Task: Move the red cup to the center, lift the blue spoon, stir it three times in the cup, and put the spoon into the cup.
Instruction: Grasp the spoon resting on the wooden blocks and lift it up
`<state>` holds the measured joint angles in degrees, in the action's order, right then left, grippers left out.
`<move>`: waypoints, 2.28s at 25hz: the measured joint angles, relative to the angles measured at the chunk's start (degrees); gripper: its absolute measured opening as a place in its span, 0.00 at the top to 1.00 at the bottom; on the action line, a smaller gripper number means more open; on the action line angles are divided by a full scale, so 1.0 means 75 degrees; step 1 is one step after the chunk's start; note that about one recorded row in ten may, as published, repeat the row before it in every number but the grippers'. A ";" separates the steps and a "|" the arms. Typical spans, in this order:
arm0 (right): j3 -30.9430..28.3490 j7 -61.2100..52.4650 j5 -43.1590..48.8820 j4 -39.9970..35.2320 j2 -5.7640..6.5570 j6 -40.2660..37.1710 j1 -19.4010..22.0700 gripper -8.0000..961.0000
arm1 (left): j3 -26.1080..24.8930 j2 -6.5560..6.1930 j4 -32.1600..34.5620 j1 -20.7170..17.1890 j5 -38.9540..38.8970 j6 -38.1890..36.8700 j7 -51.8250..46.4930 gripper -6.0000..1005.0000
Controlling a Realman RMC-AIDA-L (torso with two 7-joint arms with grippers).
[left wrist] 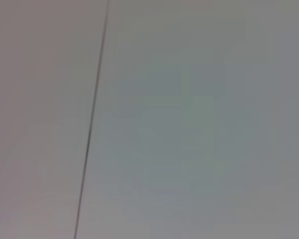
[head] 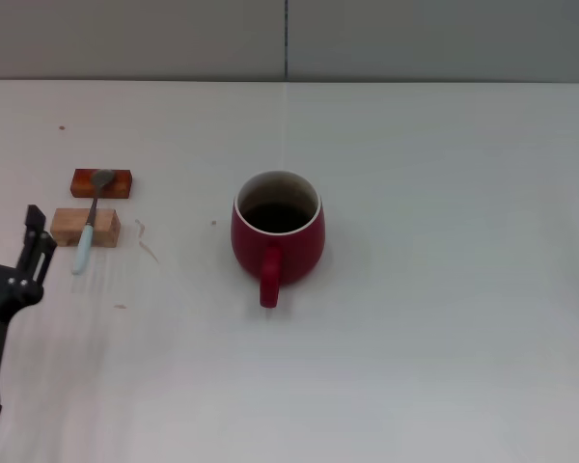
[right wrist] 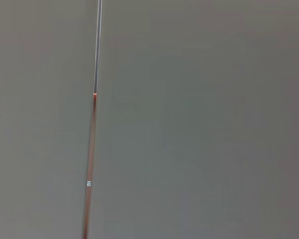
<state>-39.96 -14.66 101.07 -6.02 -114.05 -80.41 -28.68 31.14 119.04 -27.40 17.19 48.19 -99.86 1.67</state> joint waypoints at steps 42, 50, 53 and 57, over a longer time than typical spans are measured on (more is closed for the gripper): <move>0.0066 0.0022 0.0001 -0.0546 0.0152 0.0152 0.0170 0.39 | -0.2687 -0.0039 -0.1710 0.0030 0.1467 0.2428 0.3770 0.17; 0.0066 0.0022 0.0001 -0.0527 0.0075 -0.0122 0.0310 0.39 | -0.2699 -0.0039 -0.1571 0.0149 0.1474 0.2545 0.3760 0.17; 0.0066 0.0022 0.0001 -0.0526 0.0050 -0.0214 0.0357 0.39 | -0.2699 -0.0040 -0.1455 0.0194 0.1474 0.2606 0.3605 0.17; 0.0066 0.0022 0.0001 -0.0511 0.0040 -0.0284 0.0383 0.39 | -0.2699 -0.0041 -0.1358 0.0216 0.1474 0.2643 0.3409 0.17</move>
<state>-39.46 -14.50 101.07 -9.85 -113.76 -82.54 -25.81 10.90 118.73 -37.59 18.81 59.25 -80.03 27.24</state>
